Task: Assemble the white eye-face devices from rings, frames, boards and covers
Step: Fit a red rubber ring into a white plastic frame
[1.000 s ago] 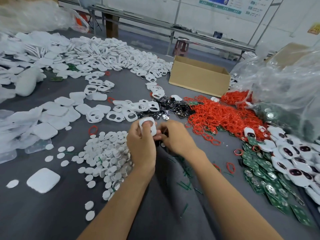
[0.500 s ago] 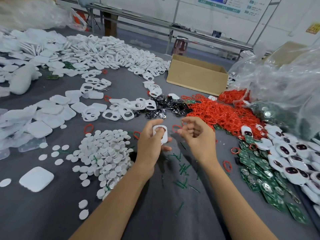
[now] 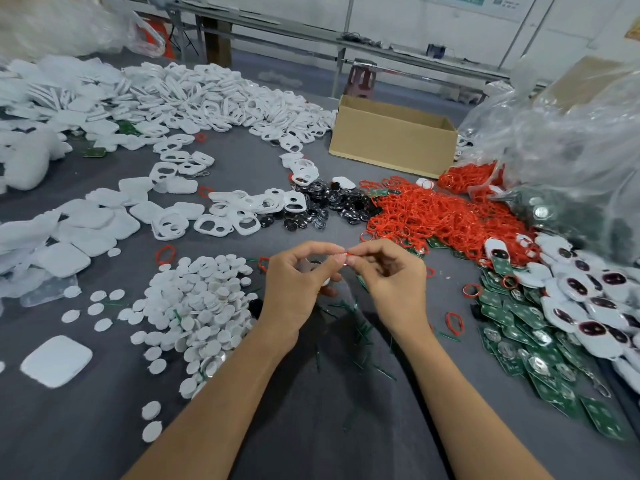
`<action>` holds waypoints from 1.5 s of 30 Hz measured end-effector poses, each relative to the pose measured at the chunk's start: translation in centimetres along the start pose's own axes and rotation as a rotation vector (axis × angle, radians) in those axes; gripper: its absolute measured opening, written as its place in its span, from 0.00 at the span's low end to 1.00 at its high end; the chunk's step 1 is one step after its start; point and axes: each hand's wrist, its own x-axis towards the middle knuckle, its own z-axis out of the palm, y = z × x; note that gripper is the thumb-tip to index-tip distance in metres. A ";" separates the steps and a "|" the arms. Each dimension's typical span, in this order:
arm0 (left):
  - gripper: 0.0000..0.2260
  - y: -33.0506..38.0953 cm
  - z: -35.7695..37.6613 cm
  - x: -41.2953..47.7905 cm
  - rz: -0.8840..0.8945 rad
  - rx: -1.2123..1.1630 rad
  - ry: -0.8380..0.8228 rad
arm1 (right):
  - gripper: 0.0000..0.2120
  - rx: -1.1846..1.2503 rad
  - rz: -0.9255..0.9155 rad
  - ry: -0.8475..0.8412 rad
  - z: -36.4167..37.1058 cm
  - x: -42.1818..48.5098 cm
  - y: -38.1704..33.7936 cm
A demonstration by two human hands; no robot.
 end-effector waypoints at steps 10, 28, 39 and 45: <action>0.04 -0.5 -0.2 0.1 0.015 -0.026 0.047 | 0.05 0.173 0.152 -0.135 0.5 -0.2 0.3; 0.06 -1.0 0.2 0.2 0.030 0.134 0.055 | 0.15 -0.398 -0.287 -0.055 0.9 -0.5 0.5; 0.04 -1.1 0.1 0.3 -0.002 0.082 0.044 | 0.08 -0.101 0.018 0.034 0.6 -0.3 0.1; 0.06 -0.9 0.0 0.2 0.022 0.038 0.031 | 0.08 -0.140 -0.054 0.015 0.9 -0.3 -0.3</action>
